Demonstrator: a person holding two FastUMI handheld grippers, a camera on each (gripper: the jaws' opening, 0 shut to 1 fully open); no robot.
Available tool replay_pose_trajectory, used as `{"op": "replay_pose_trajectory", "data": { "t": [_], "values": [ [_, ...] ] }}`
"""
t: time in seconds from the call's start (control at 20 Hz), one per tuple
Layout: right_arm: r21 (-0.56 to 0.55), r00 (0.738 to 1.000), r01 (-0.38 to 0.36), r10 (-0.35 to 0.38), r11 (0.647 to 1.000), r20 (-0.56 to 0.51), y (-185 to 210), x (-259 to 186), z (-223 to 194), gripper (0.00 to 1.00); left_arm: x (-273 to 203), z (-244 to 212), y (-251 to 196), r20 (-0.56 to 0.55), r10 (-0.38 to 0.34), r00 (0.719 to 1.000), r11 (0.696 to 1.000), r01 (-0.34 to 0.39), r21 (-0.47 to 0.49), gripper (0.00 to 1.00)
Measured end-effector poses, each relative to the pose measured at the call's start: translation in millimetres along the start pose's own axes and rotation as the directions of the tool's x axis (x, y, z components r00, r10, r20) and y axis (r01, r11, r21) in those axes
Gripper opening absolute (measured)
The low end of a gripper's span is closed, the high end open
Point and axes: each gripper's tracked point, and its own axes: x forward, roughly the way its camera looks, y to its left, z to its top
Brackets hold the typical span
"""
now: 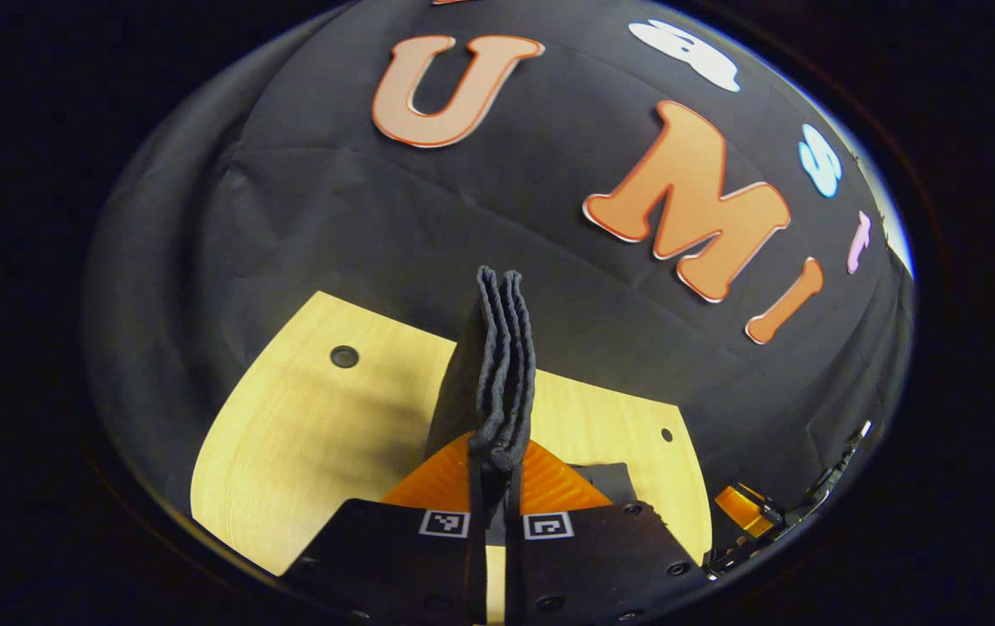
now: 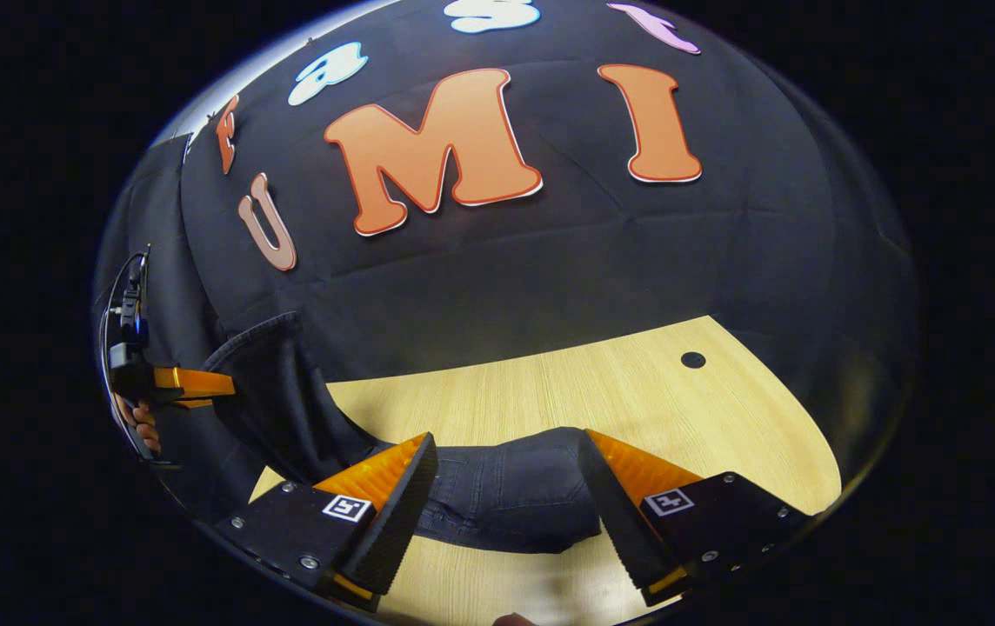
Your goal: Grasp the waist and the cuffs of the jeans and fold them to make the two legs overlap; first hold the waist and fold one-third of the jeans toward the cuffs, then hold the cuffs and fold the remaining one-third in the same direction to finish folding.
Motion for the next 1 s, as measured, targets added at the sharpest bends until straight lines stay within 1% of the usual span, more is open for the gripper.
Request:
{"op": "replay_pose_trajectory", "data": {
  "t": [0.15,0.25,0.3,0.5,0.6,0.7,0.9,1.0],
  "values": [
    [-0.004,1.000,-0.001,0.001,1.000,0.002,-12.5,2.2,3.6,0.98,13.0,-11.5,-42.0,-0.028,-0.032,0.999,0.999,0.033,0.041,0.08],
    [-0.015,1.000,0.000,0.000,1.000,0.001,-24.2,3.9,5.9,0.98,24.4,-25.9,-84.2,-0.060,-0.067,0.996,0.996,0.071,0.058,0.08],
    [-0.018,1.000,0.001,-0.001,1.000,0.006,-28.4,5.4,7.4,0.98,27.2,-29.9,-96.2,-0.068,-0.073,0.995,0.995,0.078,0.062,0.08],
    [-0.061,0.998,0.027,-0.024,0.998,0.051,-47.9,6.6,20.7,0.98,41.0,-55.4,-135.7,-0.103,-0.091,0.991,0.991,0.100,0.086,0.08],
    [-0.085,0.996,0.042,-0.035,0.995,0.084,-56.5,2.9,30.1,0.98,49.6,-72.5,-164.0,-0.131,-0.107,0.986,0.987,0.121,0.107,0.08],
    [-0.096,0.993,0.052,-0.041,0.994,0.113,-61.9,1.0,38.9,0.98,57.1,-87.9,-182.8,-0.162,-0.119,0.980,0.982,0.140,0.126,0.08],
    [-0.127,0.985,0.081,-0.059,0.989,0.163,-78.0,-3.4,52.5,0.99,80.0,-136.7,-222.1,-0.255,-0.133,0.958,0.969,0.179,0.168,0.08],
    [-0.133,0.983,0.089,-0.066,0.987,0.170,-85.0,-4.3,55.8,0.98,87.9,-157.0,-233.2,-0.293,-0.118,0.949,0.961,0.183,0.206,0.08]
  ]
}}
